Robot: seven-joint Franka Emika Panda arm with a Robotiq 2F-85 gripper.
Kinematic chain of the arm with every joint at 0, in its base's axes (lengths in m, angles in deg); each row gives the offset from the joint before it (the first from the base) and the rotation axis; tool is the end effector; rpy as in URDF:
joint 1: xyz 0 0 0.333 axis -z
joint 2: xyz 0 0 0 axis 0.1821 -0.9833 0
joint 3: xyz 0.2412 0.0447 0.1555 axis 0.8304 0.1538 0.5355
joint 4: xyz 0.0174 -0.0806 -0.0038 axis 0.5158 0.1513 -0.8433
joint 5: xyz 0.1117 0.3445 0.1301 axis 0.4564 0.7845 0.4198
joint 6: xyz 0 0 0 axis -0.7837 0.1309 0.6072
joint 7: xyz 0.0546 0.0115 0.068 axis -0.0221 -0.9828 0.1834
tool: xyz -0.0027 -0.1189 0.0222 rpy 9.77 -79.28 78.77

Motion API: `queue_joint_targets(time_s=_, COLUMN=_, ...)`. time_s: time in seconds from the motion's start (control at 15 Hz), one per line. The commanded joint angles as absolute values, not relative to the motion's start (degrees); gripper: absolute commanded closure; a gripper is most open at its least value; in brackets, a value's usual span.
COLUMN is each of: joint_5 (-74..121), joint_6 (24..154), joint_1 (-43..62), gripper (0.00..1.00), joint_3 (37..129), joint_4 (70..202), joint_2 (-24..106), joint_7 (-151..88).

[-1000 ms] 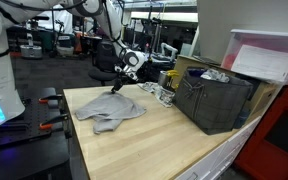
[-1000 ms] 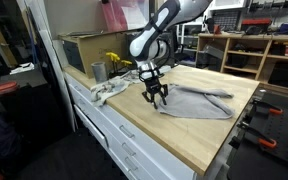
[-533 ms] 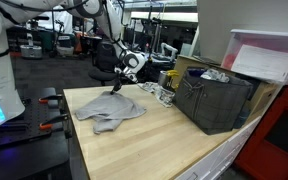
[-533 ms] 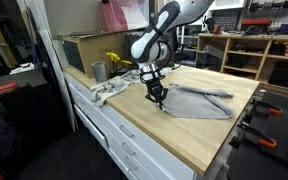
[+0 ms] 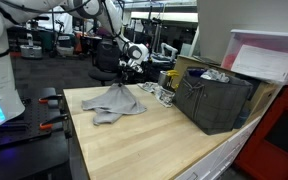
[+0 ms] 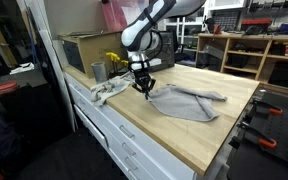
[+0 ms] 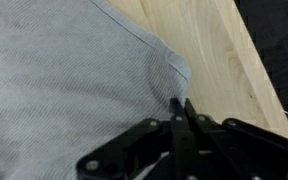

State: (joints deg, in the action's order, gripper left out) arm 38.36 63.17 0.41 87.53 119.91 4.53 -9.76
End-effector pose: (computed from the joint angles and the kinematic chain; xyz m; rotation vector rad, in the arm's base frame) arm 0.6498 0.1407 0.1237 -2.9551 0.5719 0.6239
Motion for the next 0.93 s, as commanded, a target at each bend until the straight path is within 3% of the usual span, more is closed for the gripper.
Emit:
queue_joint_targets(time_s=0.0, joint_5=37.5, joint_6=61.2, joint_1=-0.1, gripper=0.99, joint_3=87.9, joint_4=111.0, joint_2=2.0, joint_7=-9.4)
queue_joint_targets(time_s=0.07, joint_5=37.2, joint_6=61.2, joint_1=-0.3, gripper=0.71, joint_3=87.9, joint_4=109.7, joint_2=1.9, joint_7=-9.5)
queue_joint_targets(time_s=0.2, joint_5=35.8, joint_6=61.8, joint_1=-0.4, gripper=0.64, joint_3=87.1, joint_4=108.7, joint_2=2.9, joint_7=-10.2)
queue_joint_targets(time_s=0.73, joint_5=27.1, joint_6=66.0, joint_1=3.1, gripper=0.05, joint_3=84.4, joint_4=119.0, joint_2=10.4, joint_7=-19.9)
queue_joint_targets(time_s=0.87, joint_5=26.7, joint_6=69.1, joint_1=5.3, gripper=0.00, joint_3=84.8, joint_4=123.8, joint_2=12.2, joint_7=-25.7)
